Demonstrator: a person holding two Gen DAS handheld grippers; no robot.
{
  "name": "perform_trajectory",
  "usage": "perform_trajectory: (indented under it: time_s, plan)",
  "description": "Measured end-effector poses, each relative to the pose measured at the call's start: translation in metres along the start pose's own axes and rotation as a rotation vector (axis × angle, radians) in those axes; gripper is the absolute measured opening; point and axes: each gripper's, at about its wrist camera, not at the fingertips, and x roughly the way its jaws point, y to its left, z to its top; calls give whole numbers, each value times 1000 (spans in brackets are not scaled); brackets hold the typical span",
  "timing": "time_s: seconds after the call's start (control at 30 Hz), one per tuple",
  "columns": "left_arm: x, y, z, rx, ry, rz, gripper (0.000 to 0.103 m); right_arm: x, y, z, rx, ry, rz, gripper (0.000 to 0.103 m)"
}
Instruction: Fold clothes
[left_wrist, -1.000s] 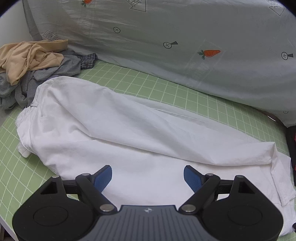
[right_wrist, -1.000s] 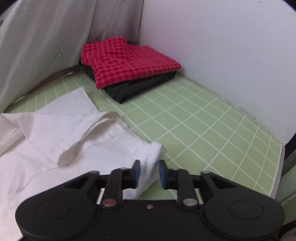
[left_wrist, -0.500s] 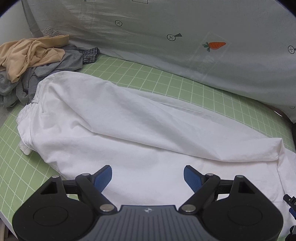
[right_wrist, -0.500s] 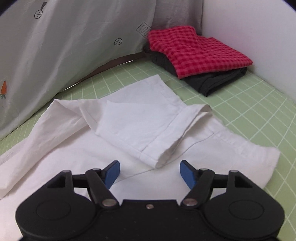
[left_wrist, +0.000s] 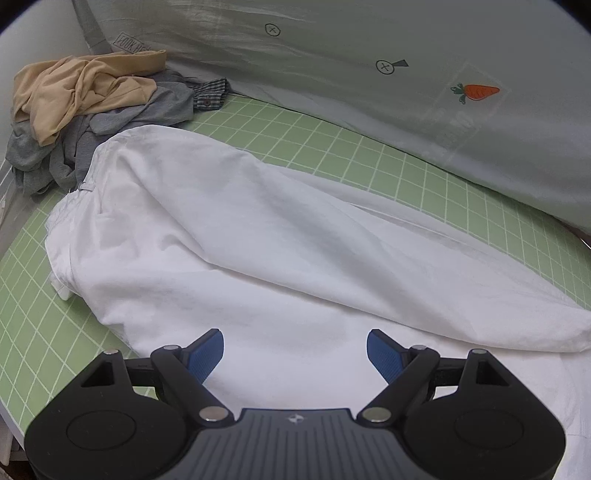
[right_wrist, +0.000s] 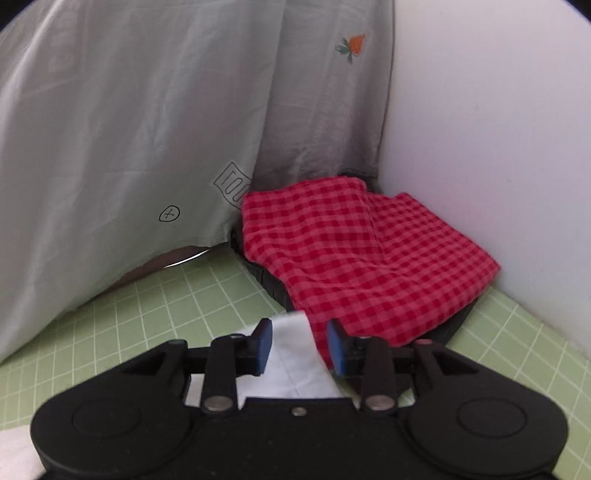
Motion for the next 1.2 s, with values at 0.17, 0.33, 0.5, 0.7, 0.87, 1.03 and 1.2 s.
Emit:
perform_trajectory:
  time_s: [0.17, 0.33, 0.5, 0.7, 0.87, 1.03, 1.2]
  plan:
    - [6, 14, 2, -46, 16, 16, 85, -39, 45, -55, -135, 68, 83, 71]
    - [10, 30, 4, -38, 41, 20, 85, -75, 104, -120, -239, 216, 236, 72]
    - [20, 40, 9, 91, 44, 25, 87, -107, 173, -165, -416, 251, 389, 79]
    - [59, 46, 17, 256, 72, -26, 87, -122, 244, -193, -537, 228, 460, 85]
    - [99, 45, 29, 323, 95, -84, 87, -114, 283, -192, -516, 207, 467, 89]
    - [120, 46, 61, 311, 31, -118, 87, -90, 315, -169, -463, 177, 477, 86]
    - [144, 52, 111, 234, -64, -129, 87, -51, 338, -138, -385, 146, 466, 86]
